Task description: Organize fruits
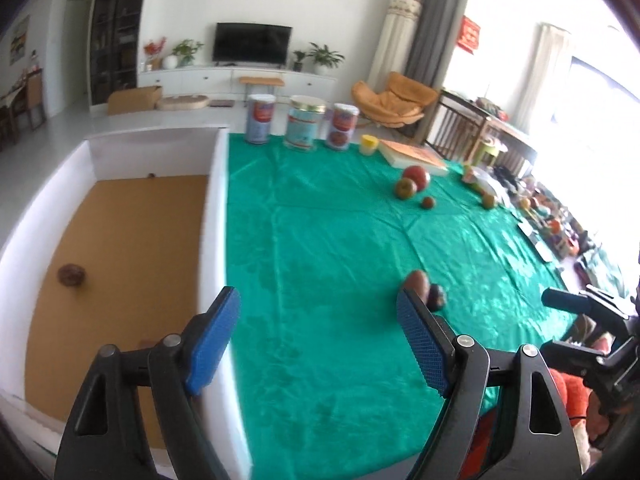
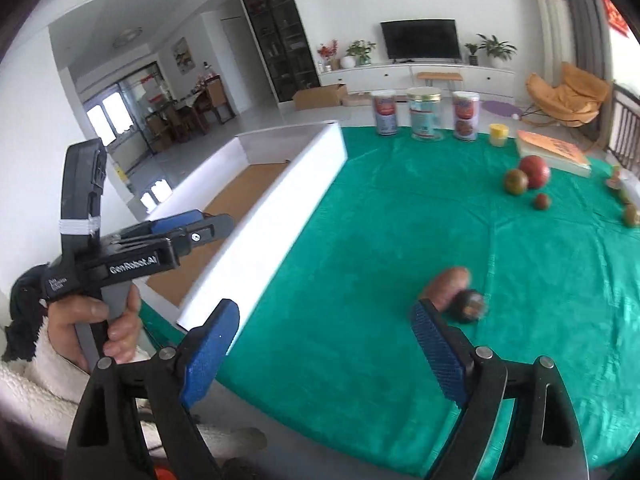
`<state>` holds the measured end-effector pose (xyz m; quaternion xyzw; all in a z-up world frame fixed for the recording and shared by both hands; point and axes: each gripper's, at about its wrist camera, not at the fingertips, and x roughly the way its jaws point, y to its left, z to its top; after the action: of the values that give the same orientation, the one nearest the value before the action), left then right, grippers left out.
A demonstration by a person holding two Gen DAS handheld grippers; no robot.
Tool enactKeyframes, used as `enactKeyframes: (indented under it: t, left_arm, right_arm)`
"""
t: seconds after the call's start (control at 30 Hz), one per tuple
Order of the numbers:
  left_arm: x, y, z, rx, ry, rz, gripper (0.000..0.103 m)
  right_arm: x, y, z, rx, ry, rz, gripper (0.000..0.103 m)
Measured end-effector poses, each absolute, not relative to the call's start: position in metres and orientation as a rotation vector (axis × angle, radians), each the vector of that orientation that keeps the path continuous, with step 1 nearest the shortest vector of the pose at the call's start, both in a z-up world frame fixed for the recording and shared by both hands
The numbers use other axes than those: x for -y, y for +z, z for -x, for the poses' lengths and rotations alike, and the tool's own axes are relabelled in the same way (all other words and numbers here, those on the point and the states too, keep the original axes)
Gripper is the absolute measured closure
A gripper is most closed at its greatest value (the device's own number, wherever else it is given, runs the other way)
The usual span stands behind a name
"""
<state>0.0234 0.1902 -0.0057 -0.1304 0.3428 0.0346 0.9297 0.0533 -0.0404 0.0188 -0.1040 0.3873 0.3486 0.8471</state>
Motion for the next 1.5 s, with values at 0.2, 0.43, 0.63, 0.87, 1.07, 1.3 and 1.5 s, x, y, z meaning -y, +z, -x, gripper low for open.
enactKeyframes:
  t: [0.2, 0.43, 0.63, 0.87, 1.07, 1.3, 1.5]
  left_arm:
    - [-0.116, -0.004, -0.042, -0.729, -0.119, 0.227, 0.019]
    - [-0.074, -0.006, -0.054, -0.739, -0.168, 0.185, 0.017]
    - [-0.073, -0.012, -0.056, -0.739, -0.11, 0.161, 0.017]
    - [-0.078, -0.029, -0.054, -0.757, -0.043, 0.173, 0.015]
    - [-0.066, -0.054, -0.058, -0.823, -0.075, 0.183, 0.015]
    - [-0.062, -0.061, -0.058, -0.843, -0.1, 0.174, 0.015]
    - [-0.083, -0.072, -0.056, -0.873, -0.074, 0.213, 0.015]
  right_arm:
    - [0.17, 0.09, -0.04, -0.773, 0.238, 0.617, 0.015]
    - [0.215, 0.131, -0.018, -0.603, 0.192, 0.53, 0.0]
    - [0.197, 0.029, -0.045, -0.566, 0.358, 0.087, 0.0]
    - [0.16, -0.056, -0.064, -0.675, 0.432, -0.154, 0.0]
    - [0.141, -0.064, -0.051, -0.623, 0.419, -0.059, 0.0]
    - [0.145, -0.07, -0.056, -0.66, 0.397, -0.068, 0.0]
    - [0.151, -0.072, -0.056, -0.671, 0.396, -0.093, 0.0]
